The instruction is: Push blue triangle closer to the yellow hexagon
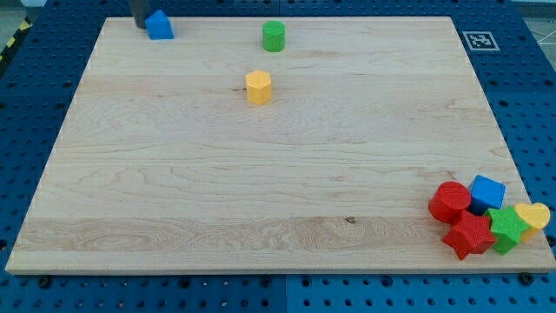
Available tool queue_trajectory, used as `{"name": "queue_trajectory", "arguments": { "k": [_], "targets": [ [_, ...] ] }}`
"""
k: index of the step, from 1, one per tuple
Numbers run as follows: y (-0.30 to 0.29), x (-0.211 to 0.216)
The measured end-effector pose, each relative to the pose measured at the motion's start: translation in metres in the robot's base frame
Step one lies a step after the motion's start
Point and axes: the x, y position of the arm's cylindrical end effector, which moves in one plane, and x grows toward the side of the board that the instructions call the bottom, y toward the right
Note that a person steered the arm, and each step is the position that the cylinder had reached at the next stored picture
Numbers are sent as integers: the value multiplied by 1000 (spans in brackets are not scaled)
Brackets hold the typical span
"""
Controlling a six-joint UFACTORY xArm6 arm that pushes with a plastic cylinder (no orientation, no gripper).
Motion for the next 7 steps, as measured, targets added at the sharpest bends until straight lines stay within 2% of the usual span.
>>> {"name": "queue_trajectory", "arguments": {
  "k": [3, 7],
  "targets": [
    [61, 16],
    [138, 62]
  ]
}}
